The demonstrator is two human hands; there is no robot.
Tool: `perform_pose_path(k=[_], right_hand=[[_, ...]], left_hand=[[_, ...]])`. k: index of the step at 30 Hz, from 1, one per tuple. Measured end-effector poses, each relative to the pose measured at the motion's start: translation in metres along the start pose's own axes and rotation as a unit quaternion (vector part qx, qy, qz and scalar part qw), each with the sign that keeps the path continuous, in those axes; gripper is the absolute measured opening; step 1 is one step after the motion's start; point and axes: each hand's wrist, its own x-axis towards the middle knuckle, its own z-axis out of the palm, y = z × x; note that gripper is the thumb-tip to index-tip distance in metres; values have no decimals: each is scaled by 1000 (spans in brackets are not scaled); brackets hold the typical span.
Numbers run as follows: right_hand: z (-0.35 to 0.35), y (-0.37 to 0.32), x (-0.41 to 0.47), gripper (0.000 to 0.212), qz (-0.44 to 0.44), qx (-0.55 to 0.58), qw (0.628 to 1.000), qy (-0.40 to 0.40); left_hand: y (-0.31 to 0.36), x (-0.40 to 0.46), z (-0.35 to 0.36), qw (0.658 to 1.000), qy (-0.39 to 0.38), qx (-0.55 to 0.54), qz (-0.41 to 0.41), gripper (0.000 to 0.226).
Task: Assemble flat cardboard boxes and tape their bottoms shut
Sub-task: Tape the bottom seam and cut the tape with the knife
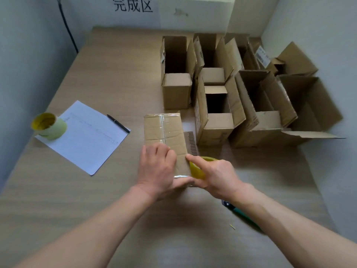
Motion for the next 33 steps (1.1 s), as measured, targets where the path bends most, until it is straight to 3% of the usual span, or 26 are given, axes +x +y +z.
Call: perform_pose_path(k=[3,8,12,16,20,24,26,28,30,33], right_hand=[[7,5,-1,76,7,28,999,-14],[8,4,-3,80,-12,15,1000,24],[8,9,0,79,-16,40,999,-7],[-5,12,-2,79,-22,72,990,-120],[-22,24,-15,67,72,224,949,-209],[-25,26,-19,56,140,330,906,-226],[-29,29,-18,42,149,303,910,-240],[-38,34,-15,23,79,133,965,-214],[-45,36,-11,19,-11,-14,991,-136],[-51,30,-7,22,-33,-50,994,-90]], left_hand=[[4,0,0,995,-4,-63,-82,52],[-6,-10,6,987,54,-147,-28,33],[-23,-24,2,995,6,-88,42,45],[-33,-16,-22,990,-82,55,104,61],[-28,14,-40,969,-175,40,172,80],[-4,36,-36,938,-277,0,208,99],[0,40,-31,930,-308,1,201,106],[1,42,-29,925,-326,-14,198,112],[2,43,-28,925,-333,-49,176,117],[12,50,-28,936,-317,-89,121,108]])
